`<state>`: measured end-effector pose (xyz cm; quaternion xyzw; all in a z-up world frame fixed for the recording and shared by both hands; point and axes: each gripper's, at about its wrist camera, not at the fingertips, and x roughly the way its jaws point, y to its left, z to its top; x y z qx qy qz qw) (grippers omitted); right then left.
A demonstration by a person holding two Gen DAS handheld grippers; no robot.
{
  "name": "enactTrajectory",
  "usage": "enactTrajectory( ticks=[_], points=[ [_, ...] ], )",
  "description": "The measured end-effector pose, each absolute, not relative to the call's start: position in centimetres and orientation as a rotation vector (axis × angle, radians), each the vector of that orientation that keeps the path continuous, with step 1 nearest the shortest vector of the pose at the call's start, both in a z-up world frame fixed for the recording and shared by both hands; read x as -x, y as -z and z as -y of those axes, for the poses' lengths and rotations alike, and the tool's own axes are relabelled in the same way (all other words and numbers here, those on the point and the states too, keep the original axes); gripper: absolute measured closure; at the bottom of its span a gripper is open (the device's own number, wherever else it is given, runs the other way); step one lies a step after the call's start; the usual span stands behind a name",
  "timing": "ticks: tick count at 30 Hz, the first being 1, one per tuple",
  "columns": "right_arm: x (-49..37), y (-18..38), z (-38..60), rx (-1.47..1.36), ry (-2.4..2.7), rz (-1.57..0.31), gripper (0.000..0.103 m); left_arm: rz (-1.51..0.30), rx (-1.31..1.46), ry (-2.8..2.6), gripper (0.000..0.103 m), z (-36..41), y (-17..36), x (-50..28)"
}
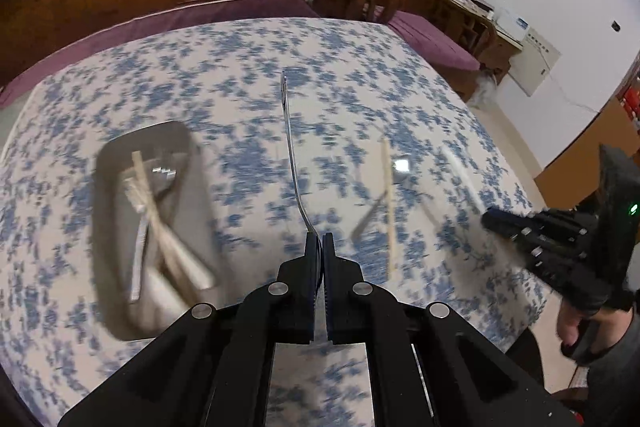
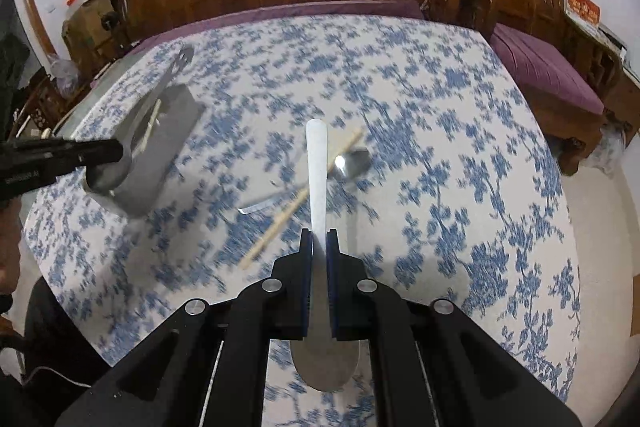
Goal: Organize utensils
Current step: 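Carry the metal spoon into the tray and open the left tool while the right tool carries the white spoon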
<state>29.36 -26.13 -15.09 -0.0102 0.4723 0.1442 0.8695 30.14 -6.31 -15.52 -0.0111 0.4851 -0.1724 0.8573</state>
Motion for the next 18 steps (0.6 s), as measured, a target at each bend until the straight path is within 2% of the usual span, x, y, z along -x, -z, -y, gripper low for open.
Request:
enactTrajectory(
  ticks=[11, 18],
  points=[
    [-31.2, 11.7, 19.3, 0.046, -0.384, -0.932, 0.095, -1.021, 0.069, 0.289, 0.101, -0.8, 16.0, -30.6],
    [-32.0, 11.1, 14.4, 0.077, -0.451, -0.923, 0.095, -1.058, 0.09, 0.253, 0.101, -3.6, 18.3, -31.6]
  ],
)
